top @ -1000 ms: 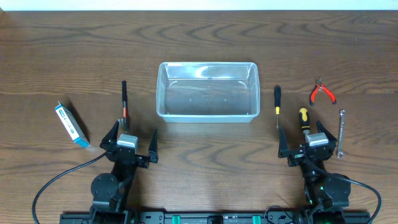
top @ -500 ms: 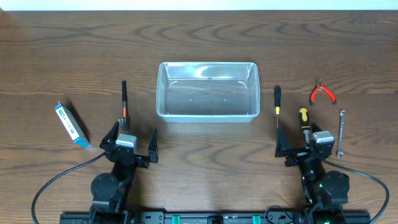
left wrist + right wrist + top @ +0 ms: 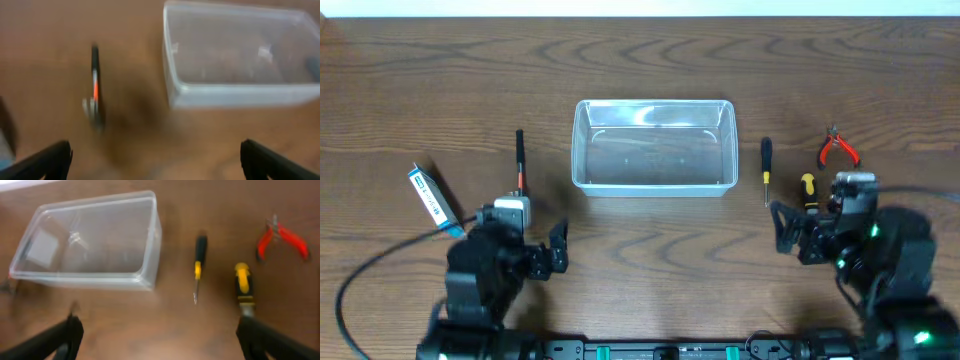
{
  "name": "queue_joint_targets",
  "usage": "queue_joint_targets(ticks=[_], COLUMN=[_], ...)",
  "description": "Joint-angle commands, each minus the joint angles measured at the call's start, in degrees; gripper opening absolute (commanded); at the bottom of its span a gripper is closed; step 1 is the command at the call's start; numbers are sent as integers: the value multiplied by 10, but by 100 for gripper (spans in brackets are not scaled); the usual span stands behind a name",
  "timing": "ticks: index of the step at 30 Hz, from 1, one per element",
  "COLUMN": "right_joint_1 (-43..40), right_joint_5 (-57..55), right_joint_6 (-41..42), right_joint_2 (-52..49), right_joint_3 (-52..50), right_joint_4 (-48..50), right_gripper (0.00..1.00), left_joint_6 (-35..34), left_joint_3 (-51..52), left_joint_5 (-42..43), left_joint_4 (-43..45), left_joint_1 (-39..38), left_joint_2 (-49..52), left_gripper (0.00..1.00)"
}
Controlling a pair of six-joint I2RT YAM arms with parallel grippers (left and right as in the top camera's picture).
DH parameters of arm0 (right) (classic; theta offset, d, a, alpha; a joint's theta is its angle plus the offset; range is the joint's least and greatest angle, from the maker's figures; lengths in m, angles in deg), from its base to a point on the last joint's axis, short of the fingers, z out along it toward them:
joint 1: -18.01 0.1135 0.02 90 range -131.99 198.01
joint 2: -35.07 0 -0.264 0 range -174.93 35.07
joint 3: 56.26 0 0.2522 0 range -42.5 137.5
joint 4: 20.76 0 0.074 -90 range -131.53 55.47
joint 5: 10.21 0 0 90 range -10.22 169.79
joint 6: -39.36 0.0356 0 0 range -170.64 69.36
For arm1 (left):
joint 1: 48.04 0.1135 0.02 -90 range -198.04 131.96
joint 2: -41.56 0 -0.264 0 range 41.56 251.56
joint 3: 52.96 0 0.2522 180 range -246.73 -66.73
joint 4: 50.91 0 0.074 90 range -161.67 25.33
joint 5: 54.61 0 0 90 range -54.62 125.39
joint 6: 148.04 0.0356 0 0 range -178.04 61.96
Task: Pack container
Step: 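Move the right gripper over the small black-yellow screwdriver and grasp it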
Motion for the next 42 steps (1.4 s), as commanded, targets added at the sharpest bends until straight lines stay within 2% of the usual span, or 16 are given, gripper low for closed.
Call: queue_joint_targets(ticks=[1,5,8,11,13,18,28,42], right_joint_1=[-6,-6,-6,-6,-6,-6,-6,-5], right_joint_5=[-45,-25,-31,-75,-94,-129,-116,-105], right_joint_6=[-29,-49,-66,-18,-15,-16,-51,-58], right_joint_2=[-99,-188,-225,-277,-319,-427,-622,-768], right_joint_3=[136,242,271,299,314,325,325,325], right_joint_4=[-116,-227,-232,-239,-240,-189,-94,-7], right_gripper=[99,99,99,99,99,99,99,99], left_joint_6=[-5,-5,-6,-5,-5,-6,-6,-6], left_joint_3=[-76,-129,-137,-137,-137,-141,-151,-151], left_joint_5=[3,4,4,4,4,4,3,3], left_joint_4=[-58,-119,-142,-158,-165,-176,-176,-176], left_joint_1=[0,0,0,0,0,0,0,0], left_joint_2=[79,148,171,174,170,157,153,153], left_gripper=[98,98,98,98,98,98,98,98])
